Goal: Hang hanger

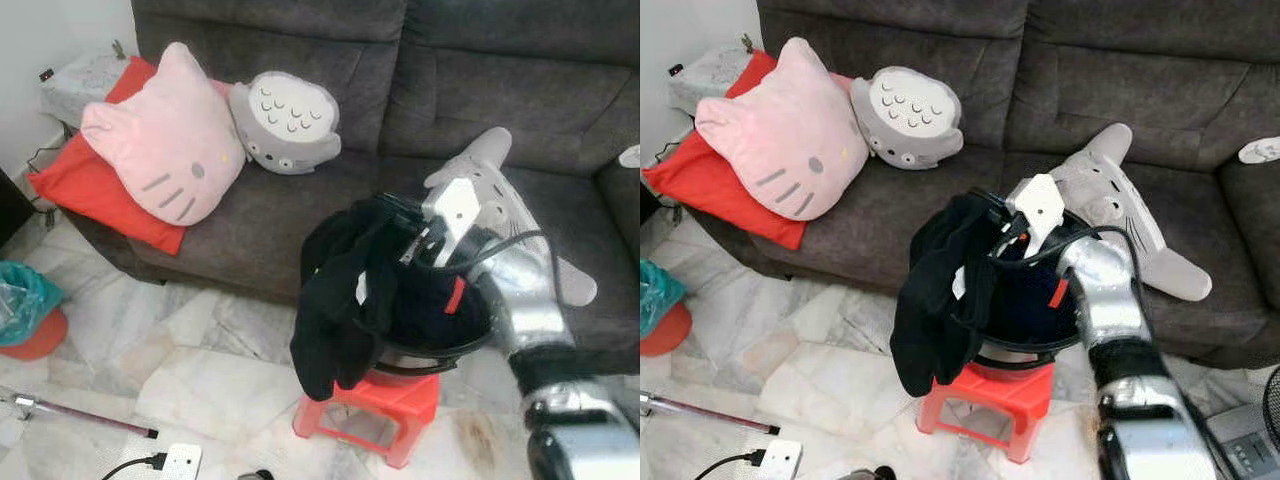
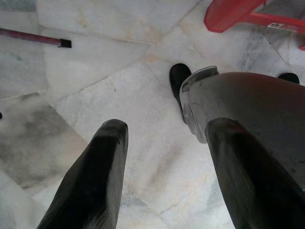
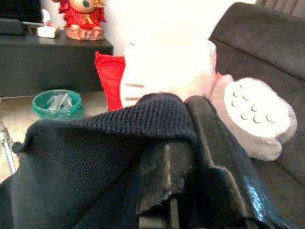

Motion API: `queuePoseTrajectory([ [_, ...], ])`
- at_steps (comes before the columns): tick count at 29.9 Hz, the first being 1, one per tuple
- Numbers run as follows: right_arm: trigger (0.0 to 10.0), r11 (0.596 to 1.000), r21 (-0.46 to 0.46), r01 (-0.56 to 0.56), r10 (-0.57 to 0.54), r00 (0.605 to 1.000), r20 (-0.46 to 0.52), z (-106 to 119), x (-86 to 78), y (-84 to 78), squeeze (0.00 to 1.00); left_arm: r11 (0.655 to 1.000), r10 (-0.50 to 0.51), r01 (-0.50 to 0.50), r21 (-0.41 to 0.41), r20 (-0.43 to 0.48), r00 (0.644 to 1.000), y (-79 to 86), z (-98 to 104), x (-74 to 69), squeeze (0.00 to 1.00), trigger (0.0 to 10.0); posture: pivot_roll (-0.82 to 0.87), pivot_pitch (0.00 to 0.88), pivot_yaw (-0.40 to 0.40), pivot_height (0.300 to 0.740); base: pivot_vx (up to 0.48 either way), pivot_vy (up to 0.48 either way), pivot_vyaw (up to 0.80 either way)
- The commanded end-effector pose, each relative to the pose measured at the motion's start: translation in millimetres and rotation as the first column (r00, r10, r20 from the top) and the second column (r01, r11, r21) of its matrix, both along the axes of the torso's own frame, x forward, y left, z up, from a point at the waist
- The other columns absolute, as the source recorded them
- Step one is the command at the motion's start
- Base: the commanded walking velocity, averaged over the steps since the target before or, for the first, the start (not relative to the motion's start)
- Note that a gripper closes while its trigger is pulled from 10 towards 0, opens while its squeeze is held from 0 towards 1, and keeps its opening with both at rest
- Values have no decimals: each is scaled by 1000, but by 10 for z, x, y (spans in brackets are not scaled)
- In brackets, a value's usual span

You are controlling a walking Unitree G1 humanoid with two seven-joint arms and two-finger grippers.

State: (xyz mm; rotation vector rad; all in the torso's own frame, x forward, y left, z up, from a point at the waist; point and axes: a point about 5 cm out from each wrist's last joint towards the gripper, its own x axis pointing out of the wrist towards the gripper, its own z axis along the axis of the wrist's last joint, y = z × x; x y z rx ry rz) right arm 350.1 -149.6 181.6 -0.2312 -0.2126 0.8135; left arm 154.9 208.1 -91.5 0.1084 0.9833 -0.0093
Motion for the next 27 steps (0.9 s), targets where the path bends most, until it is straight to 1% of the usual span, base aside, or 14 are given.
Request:
queuePoseTrajectory([
  [1,10000,1000,30,7,-9,998,59,145,-54,94,0,1000,-9,9,-10,-37,999,-24,-47,-105,0,10000,-83,125,-4,740,0,0,0],
  [3,10000,997,73,23,-29,997,73,189,-156,226,0,1000,-6,6,-10,-38,999,-18,-49,-115,0,10000,-81,119,-3,740,0,0,0],
  [4,10000,995,92,31,-37,997,72,183,-236,306,0,1000,-5,4,-9,-39,999,-12,-51,-123,0,10000,-75,113,0,740,0,0,0],
  [6,10000,994,106,38,-44,997,55,142,-296,360,0,1000,-3,3,-7,-40,999,-2,-51,-129,0,10000,-77,108,3,740,0,0,0],
  [7,10000,992,120,26,-30,999,34,102,-349,399,0,1000,-4,3,-5,-40,999,3,-51,-133,0,10000,-77,106,5,740,0,0,0],
  [9,10000,997,74,7,-10,999,40,43,-424,434,0,1000,-4,4,-4,-39,999,7,-50,-133,0,10000,-76,99,9,740,0,0,0],
  [10,10000,998,69,2,-5,999,35,27,-443,445,0,1000,-5,5,-3,-38,999,11,-49,-134,0,10000,-80,96,12,740,0,0,0],
  [13,10000,996,89,15,-16,1000,13,51,-484,486,0,1000,-11,11,0,-38,999,24,-47,-136,0,10000,-86,83,17,740,0,0,0],
  [14,10000,995,97,18,-20,1000,18,99,-512,544,0,1000,-10,10,0,-35,999,28,-46,-136,0,10000,-85,79,19,740,0,0,0],
  [15,10000,995,97,18,-20,1000,18,99,-512,544,0,1000,-10,10,0,-35,999,28,-46,-136,0,10000,-85,79,19,740,0,0,0],
  [16,10000,995,98,13,-16,999,32,142,-530,610,0,1000,-11,11,0,-30,999,31,-43,-134,0,10000,-81,72,21,740,0,0,0],
  [19,10000,994,106,8,-12,999,36,164,-539,676,0,1000,-3,3,6,-18,1000,41,-38,-130,0,10000,-79,66,22,740,0,0,0],
  [23,10000,992,122,37,-39,999,17,145,-516,705,0,1000,5,-5,5,-26,1000,54,-42,-146,0,10000,-65,55,22,740,0,0,0],
  [27,10000,992,120,40,-42,999,10,146,-531,723,0,1000,6,-5,9,-29,1000,62,-44,-155,0,10000,-60,55,23,740,0,0,0],
])
